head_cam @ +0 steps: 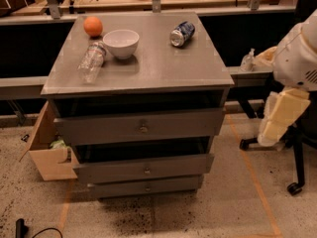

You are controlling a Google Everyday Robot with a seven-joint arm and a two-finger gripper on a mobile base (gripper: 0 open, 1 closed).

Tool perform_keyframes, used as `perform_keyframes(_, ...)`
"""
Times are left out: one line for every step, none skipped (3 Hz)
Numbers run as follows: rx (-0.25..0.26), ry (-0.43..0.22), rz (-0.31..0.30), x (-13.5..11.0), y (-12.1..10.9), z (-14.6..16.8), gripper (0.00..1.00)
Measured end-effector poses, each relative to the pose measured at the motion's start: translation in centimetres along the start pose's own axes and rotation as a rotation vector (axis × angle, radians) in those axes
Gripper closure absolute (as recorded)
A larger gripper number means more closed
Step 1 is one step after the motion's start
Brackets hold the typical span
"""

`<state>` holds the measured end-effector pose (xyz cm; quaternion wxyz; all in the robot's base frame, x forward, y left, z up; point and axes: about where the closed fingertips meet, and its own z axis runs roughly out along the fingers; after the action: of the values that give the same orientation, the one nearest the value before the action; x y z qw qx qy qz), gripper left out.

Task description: Open top drawer

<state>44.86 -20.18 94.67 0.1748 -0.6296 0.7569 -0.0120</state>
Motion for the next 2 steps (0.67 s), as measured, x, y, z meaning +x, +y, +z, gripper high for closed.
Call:
perform_keyframes(-0.076,-0.083,-0.098,-1.4,0.3,7.0,0.00)
perform_keyframes(-0.142,-0.149,-0.196,-2.5,0.1,13.8,0.00)
